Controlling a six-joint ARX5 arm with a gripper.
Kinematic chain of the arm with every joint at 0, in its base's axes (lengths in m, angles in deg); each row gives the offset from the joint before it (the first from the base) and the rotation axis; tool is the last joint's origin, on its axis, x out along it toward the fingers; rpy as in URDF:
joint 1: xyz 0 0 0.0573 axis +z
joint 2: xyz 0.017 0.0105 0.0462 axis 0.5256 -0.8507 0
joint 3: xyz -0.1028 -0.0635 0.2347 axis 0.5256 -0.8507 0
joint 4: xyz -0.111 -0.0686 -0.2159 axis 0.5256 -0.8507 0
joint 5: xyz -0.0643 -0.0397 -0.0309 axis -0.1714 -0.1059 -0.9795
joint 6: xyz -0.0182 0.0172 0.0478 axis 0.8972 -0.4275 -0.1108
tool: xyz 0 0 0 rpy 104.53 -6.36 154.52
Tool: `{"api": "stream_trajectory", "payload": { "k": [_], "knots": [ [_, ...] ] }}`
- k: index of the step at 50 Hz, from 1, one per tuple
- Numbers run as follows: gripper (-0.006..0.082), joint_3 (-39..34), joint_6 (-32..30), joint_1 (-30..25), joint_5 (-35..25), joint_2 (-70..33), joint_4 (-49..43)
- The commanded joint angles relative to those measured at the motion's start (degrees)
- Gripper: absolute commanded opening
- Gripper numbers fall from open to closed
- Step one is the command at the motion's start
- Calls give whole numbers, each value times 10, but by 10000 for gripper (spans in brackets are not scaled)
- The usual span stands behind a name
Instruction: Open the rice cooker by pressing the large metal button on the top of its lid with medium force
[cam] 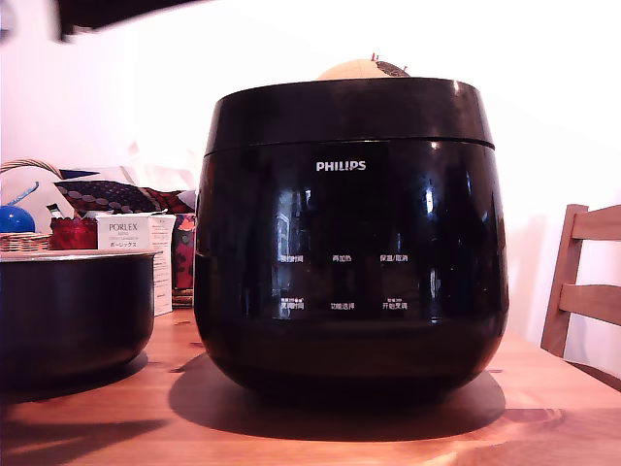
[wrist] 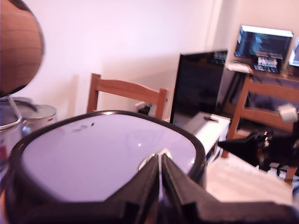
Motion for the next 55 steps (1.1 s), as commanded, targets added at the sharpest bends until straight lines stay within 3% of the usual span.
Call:
{"api": "stream_trajectory", "payload": {
  "k": [1,22,37,55],
  "knots": [
    [-21,23,-20,-12,7,-20,6],
    [-21,86,-146,-91,80,-131,6],
    [-21,87,-177,-110,132,-171,1],
    [-21,87,-178,-122,146,-205,-23]
  ]
}}
